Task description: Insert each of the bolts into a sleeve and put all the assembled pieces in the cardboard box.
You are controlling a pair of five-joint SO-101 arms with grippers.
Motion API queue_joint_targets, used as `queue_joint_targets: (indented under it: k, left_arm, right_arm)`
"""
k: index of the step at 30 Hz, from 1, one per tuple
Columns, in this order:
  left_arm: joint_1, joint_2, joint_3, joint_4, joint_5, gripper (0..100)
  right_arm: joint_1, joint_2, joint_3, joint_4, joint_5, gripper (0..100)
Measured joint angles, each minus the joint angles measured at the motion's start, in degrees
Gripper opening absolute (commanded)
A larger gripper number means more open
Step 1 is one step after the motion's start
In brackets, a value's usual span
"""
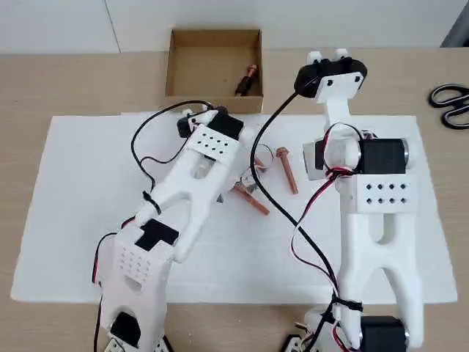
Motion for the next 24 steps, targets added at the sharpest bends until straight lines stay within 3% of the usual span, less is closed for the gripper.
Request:
queue_joint_targets:
  k: [24]
  left_arm:
    - [2.37,6.07,-0.62,-4.22,0.26,17]
  right_arm:
    - [0.00,0.00,0.00,0.00,0.00,0.3]
